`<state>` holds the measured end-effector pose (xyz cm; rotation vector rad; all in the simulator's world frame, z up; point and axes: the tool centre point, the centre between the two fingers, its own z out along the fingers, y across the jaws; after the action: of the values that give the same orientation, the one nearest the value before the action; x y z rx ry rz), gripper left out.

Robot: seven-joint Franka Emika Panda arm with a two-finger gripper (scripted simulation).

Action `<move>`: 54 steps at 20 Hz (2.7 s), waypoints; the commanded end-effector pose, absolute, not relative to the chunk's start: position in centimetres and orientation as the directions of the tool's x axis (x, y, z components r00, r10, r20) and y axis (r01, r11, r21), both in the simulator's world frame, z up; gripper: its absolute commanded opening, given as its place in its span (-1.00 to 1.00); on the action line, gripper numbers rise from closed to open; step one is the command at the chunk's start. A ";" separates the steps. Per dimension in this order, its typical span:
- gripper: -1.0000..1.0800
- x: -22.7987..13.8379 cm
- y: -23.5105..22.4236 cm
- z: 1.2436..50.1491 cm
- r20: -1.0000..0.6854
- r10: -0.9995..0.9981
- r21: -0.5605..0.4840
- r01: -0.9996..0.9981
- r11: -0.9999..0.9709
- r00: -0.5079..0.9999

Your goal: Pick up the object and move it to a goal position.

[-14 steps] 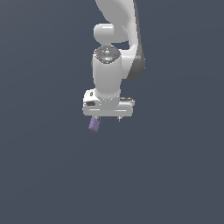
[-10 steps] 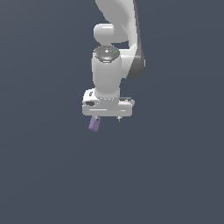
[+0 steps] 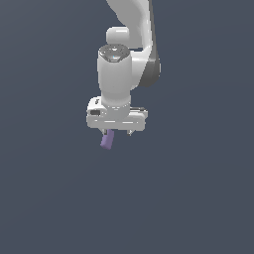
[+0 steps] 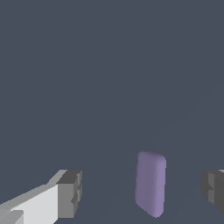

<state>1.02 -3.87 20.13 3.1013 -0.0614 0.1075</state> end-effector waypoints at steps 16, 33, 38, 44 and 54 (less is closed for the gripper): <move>0.92 -5.1 -8.7 10.8 0.019 -0.104 0.006 -0.104 -0.995 0.994; 0.92 -8.2 -10.4 6.9 0.000 -0.134 0.000 -0.134 -0.991 0.991; 0.92 -8.3 -10.4 4.7 0.000 -0.134 0.000 -0.134 -0.991 0.991; 0.92 -8.3 -10.5 2.7 0.000 -0.135 0.000 -0.135 -0.991 0.991; -1.00 -8.3 -10.5 2.5 0.000 -0.135 0.000 -0.135 -0.991 0.991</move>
<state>-8.31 -10.48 2.55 3.1342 -0.2120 0.0004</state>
